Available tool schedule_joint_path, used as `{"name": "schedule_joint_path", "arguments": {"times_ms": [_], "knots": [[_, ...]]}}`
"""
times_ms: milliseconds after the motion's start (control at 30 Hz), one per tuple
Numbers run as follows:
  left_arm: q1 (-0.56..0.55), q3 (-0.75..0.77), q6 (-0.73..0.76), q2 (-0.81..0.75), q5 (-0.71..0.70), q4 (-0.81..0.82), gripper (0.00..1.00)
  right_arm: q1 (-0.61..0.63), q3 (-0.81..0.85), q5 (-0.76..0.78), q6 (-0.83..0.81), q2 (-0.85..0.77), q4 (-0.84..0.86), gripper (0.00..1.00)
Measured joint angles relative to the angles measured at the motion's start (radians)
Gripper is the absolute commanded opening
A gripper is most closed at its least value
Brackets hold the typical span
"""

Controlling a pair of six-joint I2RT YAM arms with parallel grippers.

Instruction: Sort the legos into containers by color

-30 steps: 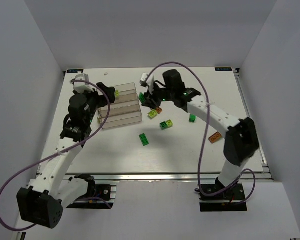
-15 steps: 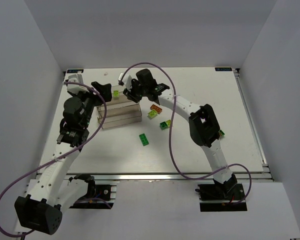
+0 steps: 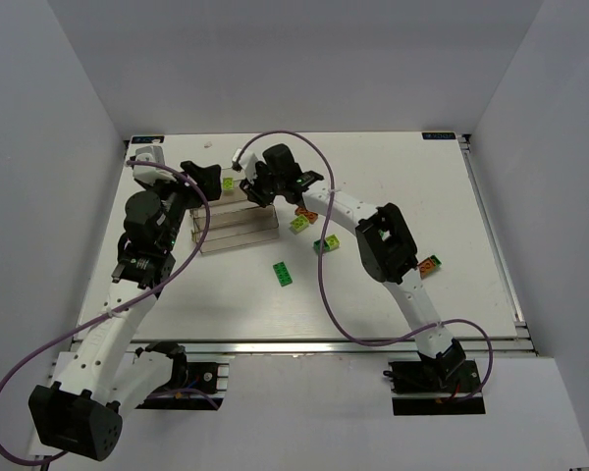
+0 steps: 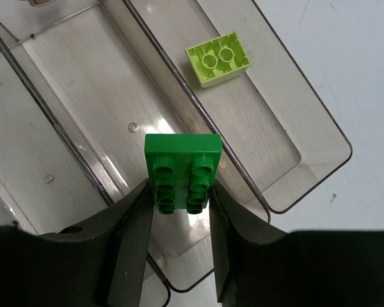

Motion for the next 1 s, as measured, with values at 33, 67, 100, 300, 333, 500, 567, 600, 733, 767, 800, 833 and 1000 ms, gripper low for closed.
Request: {"name": "schedule_joint_path", "arguments": {"times_ms": [33,67,100,300,333,500,567,600,733,767,800,833,1000], "knots": [[0.0,0.0,-0.001,0.0,0.003,0.001,0.98,0.0,0.004,0.0,0.004,0.008,0.0,0.32],[0.0,0.0,-0.003,0.0,0.007,0.003,0.98,0.0,0.005,0.0,0.008,0.011,0.001,0.35],[0.0,0.0,-0.004,0.0,0.01,0.004,0.98,0.0,0.005,0.0,0.012,0.013,0.0,0.37],[0.0,-0.002,-0.007,0.001,0.025,0.008,0.98,0.0,0.005,0.0,0.025,0.014,0.005,0.63],[0.0,-0.003,-0.007,0.001,0.025,0.008,0.98,0.0,0.005,-0.001,0.026,0.014,0.005,0.65],[0.0,-0.009,-0.008,0.002,0.026,0.011,0.98,0.0,0.005,-0.005,0.029,0.014,0.004,0.69],[0.0,-0.01,-0.008,0.003,0.027,0.013,0.98,0.0,0.005,-0.008,0.035,0.012,0.004,0.69],[0.0,-0.01,-0.008,0.003,0.028,0.013,0.98,0.0,0.004,-0.008,0.039,0.009,0.002,0.68],[0.0,-0.01,-0.009,0.004,0.036,0.015,0.94,-0.004,-0.014,-0.021,0.063,-0.031,-0.012,0.67],[0.0,-0.01,-0.011,0.004,0.041,0.016,0.93,-0.007,-0.027,-0.028,0.079,-0.061,-0.023,0.66],[0.0,-0.011,-0.011,0.004,0.048,0.019,0.92,-0.011,-0.039,-0.035,0.099,-0.09,-0.031,0.66],[0.0,-0.014,-0.013,0.004,0.052,0.024,0.92,-0.016,-0.053,-0.043,0.117,-0.123,-0.035,0.65],[0.0,-0.024,-0.04,0.013,0.121,0.062,0.87,-0.085,-0.262,-0.139,0.239,-0.405,-0.029,0.6]]}}
